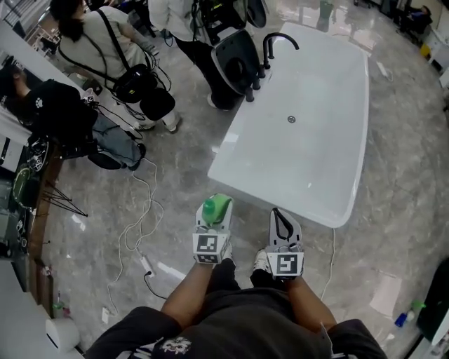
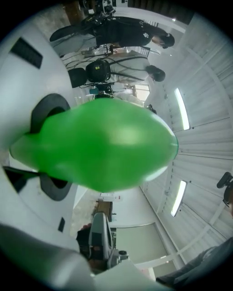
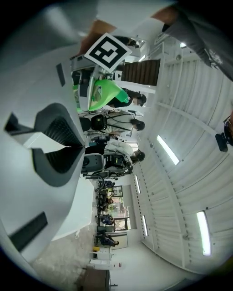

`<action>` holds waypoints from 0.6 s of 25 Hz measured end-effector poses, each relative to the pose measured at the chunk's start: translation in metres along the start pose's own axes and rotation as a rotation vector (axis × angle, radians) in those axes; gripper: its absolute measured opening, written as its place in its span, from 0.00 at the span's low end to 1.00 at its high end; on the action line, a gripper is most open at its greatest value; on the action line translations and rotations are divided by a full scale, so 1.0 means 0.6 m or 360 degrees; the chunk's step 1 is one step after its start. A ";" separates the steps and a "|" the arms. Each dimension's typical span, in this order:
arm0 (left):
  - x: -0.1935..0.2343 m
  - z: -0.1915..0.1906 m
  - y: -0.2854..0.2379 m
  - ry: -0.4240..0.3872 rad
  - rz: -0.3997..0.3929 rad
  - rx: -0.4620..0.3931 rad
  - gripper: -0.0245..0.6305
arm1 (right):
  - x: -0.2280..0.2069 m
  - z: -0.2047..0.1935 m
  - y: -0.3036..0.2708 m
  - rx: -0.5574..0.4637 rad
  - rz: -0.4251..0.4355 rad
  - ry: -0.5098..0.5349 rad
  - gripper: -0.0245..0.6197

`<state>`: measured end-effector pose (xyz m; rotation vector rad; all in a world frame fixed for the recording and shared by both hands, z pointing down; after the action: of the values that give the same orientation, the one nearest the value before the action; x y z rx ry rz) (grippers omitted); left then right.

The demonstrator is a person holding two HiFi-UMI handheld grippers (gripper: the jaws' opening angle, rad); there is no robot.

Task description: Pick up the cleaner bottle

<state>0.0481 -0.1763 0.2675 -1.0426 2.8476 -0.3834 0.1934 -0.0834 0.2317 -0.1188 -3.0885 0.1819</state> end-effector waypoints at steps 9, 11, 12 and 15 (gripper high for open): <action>-0.020 0.053 -0.022 -0.0005 -0.0240 -0.0026 0.32 | -0.027 0.028 0.004 0.0016 -0.0311 -0.0018 0.06; -0.013 0.060 -0.022 -0.0038 -0.0283 -0.0028 0.32 | -0.027 0.029 0.004 0.0005 -0.0386 -0.0001 0.06; -0.006 0.066 -0.022 -0.0056 -0.0296 -0.0024 0.32 | -0.025 0.034 0.003 0.0004 -0.0419 -0.0001 0.06; 0.009 0.097 -0.025 -0.0053 -0.0347 -0.0042 0.32 | -0.022 0.056 -0.001 0.0012 -0.0504 -0.0015 0.06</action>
<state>0.0628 -0.2026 0.2156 -1.3568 2.7243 -0.3409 0.2047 -0.0891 0.1976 0.3699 -3.0595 0.1804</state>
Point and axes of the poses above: the fingertips, and each gripper's own axes: y backward along the fingers, x to its left, z out of its top, the point moved 3 cm from there along y, backward along the fingers, and after that the axes turned 1 degree about -x, right-handed, at the moved point
